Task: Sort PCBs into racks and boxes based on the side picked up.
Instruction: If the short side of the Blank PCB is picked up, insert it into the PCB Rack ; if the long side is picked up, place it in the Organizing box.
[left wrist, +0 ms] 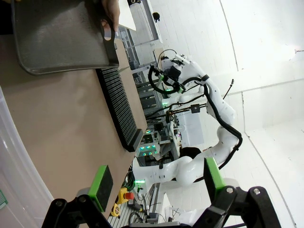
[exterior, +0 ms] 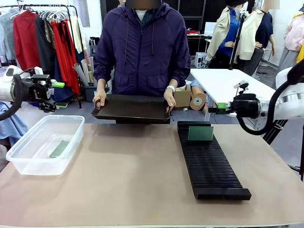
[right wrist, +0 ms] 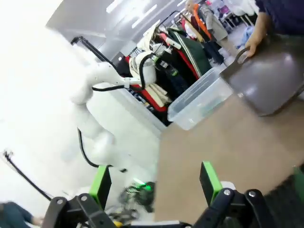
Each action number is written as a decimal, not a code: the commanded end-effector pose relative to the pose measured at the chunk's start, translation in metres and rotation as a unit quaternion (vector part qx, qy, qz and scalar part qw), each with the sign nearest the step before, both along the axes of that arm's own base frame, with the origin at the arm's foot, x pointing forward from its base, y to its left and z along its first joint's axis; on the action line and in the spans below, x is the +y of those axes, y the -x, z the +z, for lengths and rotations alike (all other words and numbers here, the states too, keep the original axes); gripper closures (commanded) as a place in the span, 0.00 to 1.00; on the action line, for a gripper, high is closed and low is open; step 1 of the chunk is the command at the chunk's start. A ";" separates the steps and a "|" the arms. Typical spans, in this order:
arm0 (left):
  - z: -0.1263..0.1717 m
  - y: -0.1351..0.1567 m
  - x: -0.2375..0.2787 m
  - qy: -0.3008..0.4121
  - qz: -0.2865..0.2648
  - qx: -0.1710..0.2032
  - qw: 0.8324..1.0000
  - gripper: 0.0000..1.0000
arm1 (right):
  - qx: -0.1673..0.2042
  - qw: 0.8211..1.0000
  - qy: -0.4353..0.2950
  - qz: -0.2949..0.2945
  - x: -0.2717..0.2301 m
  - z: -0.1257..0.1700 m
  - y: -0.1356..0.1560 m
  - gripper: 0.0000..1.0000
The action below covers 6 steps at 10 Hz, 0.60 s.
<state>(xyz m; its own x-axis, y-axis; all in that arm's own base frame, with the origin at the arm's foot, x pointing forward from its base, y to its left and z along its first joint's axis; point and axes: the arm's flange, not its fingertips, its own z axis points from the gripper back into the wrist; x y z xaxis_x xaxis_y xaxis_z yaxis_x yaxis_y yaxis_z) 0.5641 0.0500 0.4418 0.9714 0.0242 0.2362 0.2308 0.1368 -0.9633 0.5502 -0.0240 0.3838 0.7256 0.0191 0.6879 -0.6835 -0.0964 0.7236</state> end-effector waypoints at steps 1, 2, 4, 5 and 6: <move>0.002 0.000 0.001 -0.001 0.001 -0.002 1.000 0.00 | 0.095 0.995 0.003 -0.010 0.011 0.027 0.020 0.00; 0.002 0.000 0.001 -0.001 0.001 -0.002 1.000 0.00 | 0.138 0.990 0.011 -0.015 0.014 0.035 0.030 0.00; 0.002 0.000 0.001 -0.001 0.001 -0.002 1.000 0.00 | 0.190 0.982 0.006 -0.015 0.018 0.046 0.045 0.00; 0.002 0.000 0.001 -0.001 0.001 -0.002 1.000 0.00 | 0.210 0.977 0.026 -0.022 0.017 0.050 0.050 0.00; 0.002 0.000 0.001 -0.001 0.001 -0.002 1.000 0.00 | 0.241 0.970 0.034 -0.021 0.016 0.053 0.054 0.00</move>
<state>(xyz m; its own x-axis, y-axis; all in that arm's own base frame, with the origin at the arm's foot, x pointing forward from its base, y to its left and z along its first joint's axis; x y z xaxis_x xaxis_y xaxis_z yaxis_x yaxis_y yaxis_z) 0.5642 0.0501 0.4419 0.9714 0.0242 0.2364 0.2310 0.1369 -0.9633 0.5026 -0.0106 0.4288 0.9430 0.0201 0.3321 -0.3307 -0.0523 0.9423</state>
